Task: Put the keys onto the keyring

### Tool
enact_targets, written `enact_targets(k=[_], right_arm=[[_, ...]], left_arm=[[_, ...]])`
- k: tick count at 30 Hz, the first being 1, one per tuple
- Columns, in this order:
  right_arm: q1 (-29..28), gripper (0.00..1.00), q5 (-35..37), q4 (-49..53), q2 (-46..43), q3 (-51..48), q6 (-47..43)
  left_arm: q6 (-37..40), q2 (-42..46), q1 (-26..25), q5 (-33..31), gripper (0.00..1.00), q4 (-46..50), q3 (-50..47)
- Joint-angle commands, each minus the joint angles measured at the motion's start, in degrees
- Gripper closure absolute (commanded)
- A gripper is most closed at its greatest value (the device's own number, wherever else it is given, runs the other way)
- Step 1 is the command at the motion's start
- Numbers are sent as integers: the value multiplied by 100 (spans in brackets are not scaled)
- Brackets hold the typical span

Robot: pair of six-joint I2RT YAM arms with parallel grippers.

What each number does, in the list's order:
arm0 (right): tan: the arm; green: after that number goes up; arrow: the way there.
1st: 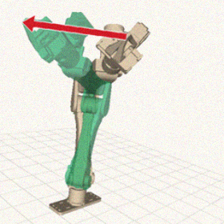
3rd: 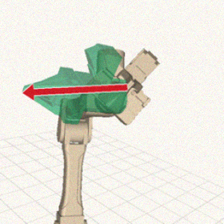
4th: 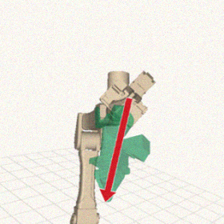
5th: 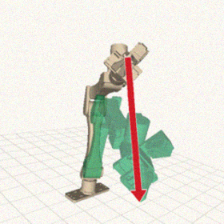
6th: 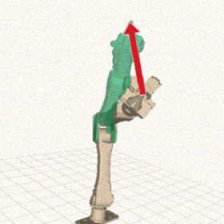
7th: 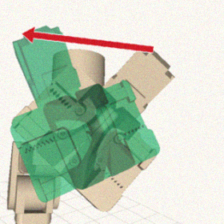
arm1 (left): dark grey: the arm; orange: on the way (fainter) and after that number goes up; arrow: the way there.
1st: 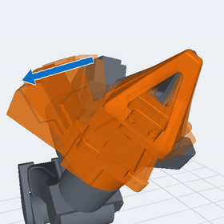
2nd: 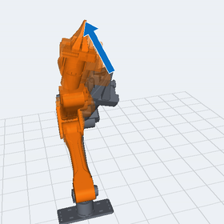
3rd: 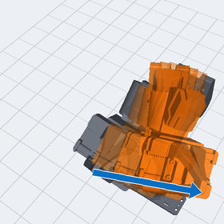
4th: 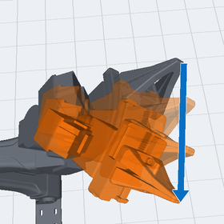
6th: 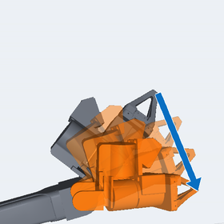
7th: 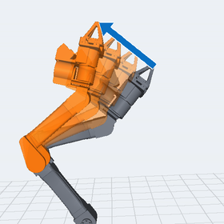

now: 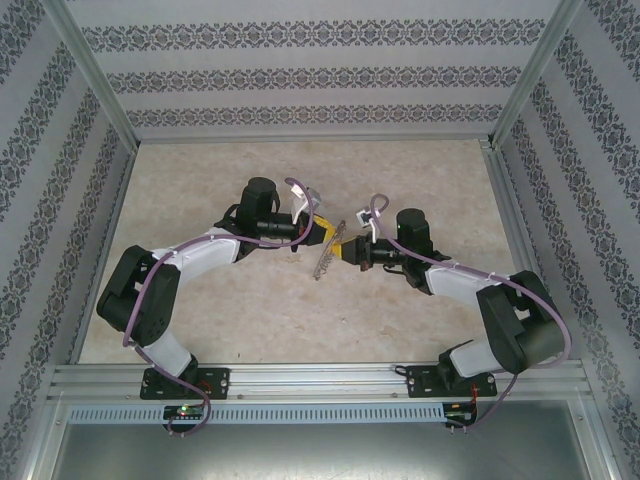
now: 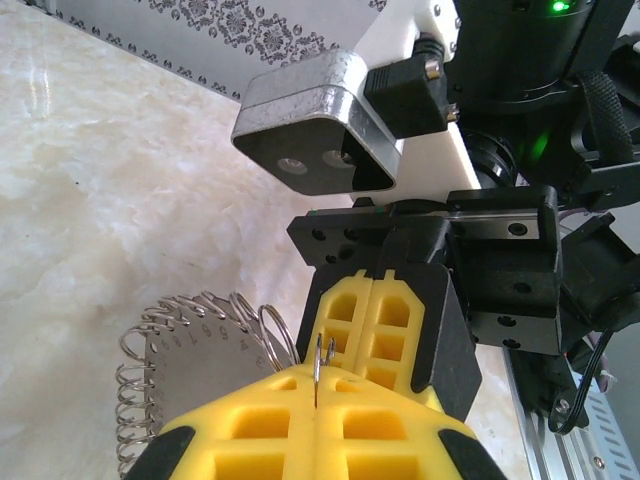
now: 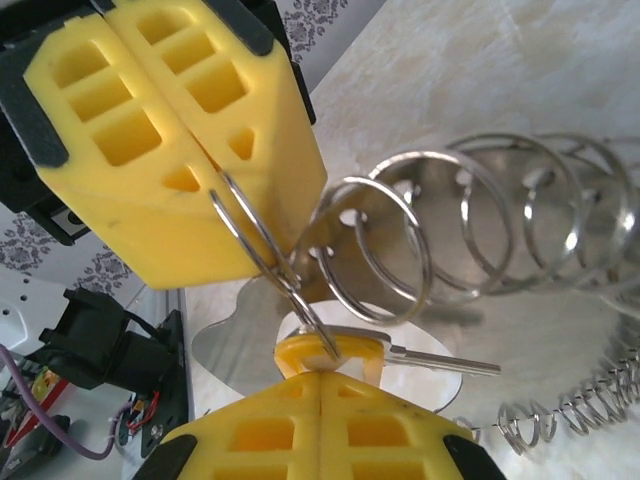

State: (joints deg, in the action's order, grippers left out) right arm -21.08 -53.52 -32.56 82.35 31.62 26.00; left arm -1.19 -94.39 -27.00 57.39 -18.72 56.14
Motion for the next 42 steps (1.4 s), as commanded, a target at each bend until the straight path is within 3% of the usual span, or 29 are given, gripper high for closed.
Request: enact_targets(k=[1,5,8,23,42], right_arm=[[242,94,-212,55,-362,-162,-122],[497,75,-131,292,-999,-182,-118],[637,66,-23,339,-1253,-81,-94],[349,65,-264,-70,-280,703,-78],[159,72,-273,-250,52,653,-26]], left_arm=[[-40,70,-33,203,100,-325,46],[-45,55,-40,225,100,-325,55],[-40,66,-39,225,100,-314,46],[-57,21,-38,296,100,-305,90],[-48,8,-35,291,100,-283,99]])
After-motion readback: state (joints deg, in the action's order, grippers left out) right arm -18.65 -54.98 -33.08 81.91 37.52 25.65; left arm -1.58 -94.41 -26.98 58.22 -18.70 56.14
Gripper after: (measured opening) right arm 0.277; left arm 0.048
